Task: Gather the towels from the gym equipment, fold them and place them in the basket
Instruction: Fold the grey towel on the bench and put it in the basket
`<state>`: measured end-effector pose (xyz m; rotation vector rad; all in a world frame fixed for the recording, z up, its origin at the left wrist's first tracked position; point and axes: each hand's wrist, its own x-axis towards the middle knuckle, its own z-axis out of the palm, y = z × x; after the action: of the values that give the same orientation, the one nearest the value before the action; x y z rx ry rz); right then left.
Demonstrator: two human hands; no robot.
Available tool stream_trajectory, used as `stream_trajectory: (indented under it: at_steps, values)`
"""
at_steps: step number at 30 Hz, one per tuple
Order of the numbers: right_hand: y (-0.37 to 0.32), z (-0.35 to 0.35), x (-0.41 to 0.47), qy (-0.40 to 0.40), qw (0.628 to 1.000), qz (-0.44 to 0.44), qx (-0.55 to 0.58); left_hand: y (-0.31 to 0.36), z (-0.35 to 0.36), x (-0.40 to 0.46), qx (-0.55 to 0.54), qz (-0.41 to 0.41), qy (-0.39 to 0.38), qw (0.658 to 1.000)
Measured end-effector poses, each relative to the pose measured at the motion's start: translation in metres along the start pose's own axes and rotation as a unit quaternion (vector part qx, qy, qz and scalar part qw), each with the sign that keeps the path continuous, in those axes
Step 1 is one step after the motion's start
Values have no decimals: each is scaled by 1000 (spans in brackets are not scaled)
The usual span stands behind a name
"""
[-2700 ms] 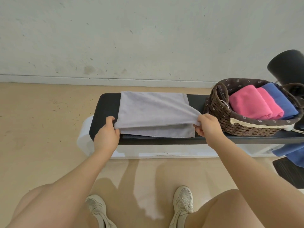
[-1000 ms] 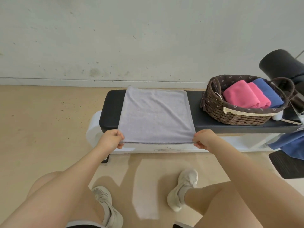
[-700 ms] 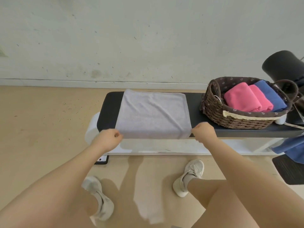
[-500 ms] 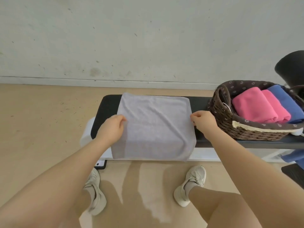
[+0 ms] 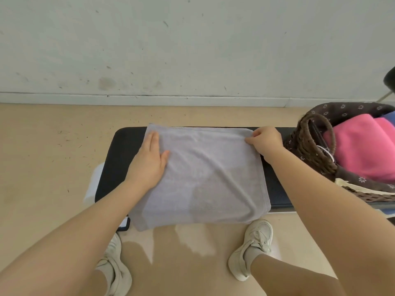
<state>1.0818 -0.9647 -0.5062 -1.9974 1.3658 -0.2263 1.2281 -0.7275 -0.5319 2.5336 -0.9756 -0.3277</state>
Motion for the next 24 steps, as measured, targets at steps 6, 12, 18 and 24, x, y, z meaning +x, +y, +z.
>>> stream_trajectory:
  at_steps: [6, 12, 18, 24]
  values:
    - [-8, -12, 21, -89, 994, 57, 5, -6, 2, 10, 107, 59, -35, 992]
    - [-13, -3, 30, -30, 985, -34, -164, -12, 7, 19, 166, 41, -57, 984]
    - [5, 3, 14, 52, 987, -17, -153, -10, 7, 22, 175, 14, -52, 983]
    - [26, -9, -32, -11, 994, -21, -102, -2, 4, 12, 187, 21, -21, 982]
